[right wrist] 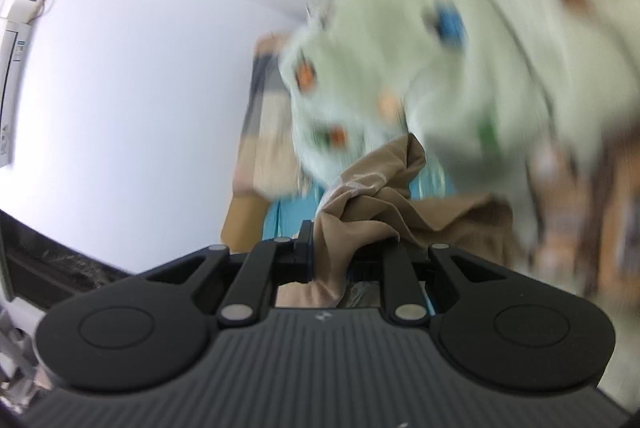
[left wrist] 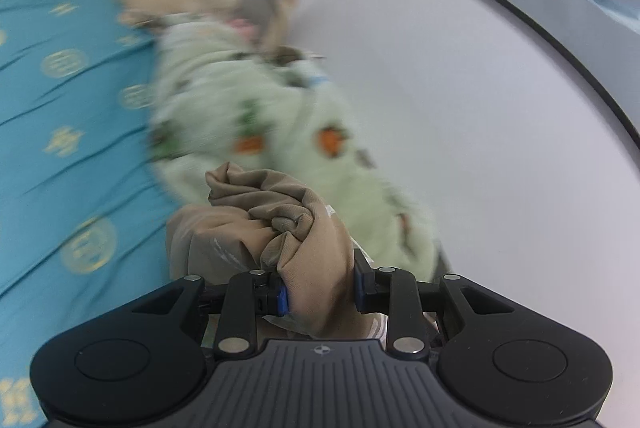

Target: Fold clothes

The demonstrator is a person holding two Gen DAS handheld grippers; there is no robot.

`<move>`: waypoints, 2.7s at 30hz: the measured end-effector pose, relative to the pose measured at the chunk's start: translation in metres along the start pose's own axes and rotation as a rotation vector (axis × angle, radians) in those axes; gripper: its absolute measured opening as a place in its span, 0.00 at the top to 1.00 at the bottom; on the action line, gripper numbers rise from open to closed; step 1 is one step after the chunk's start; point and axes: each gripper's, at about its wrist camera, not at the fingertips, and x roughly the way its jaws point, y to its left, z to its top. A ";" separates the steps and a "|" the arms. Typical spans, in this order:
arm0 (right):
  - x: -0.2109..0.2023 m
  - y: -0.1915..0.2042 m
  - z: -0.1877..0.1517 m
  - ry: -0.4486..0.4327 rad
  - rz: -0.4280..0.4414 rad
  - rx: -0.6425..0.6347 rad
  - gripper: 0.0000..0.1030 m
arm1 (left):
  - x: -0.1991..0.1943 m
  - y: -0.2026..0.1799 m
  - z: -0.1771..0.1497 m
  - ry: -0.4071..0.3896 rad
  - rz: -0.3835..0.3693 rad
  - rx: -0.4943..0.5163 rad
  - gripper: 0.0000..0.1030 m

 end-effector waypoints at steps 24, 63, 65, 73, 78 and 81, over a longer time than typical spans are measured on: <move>0.036 -0.099 0.032 -0.126 -0.346 -0.279 0.31 | 0.202 0.019 -0.060 0.098 0.005 0.410 0.46; -0.152 0.073 -0.186 -0.483 -0.306 -0.804 0.07 | -0.181 -0.049 -0.163 -0.268 0.100 0.842 0.00; -0.142 0.066 -0.191 -0.489 -0.311 -0.837 0.07 | -0.172 -0.038 -0.160 -0.267 0.111 0.809 0.00; -0.103 0.039 -0.187 -0.443 -0.351 -0.846 0.07 | -0.146 -0.012 -0.157 -0.261 0.149 0.778 0.00; -0.091 0.030 -0.184 -0.423 -0.385 -0.827 0.07 | -0.136 -0.006 -0.158 -0.251 0.144 0.779 0.00; -0.088 0.027 -0.185 -0.425 -0.398 -0.831 0.07 | -0.132 -0.002 -0.160 -0.243 0.150 0.777 0.00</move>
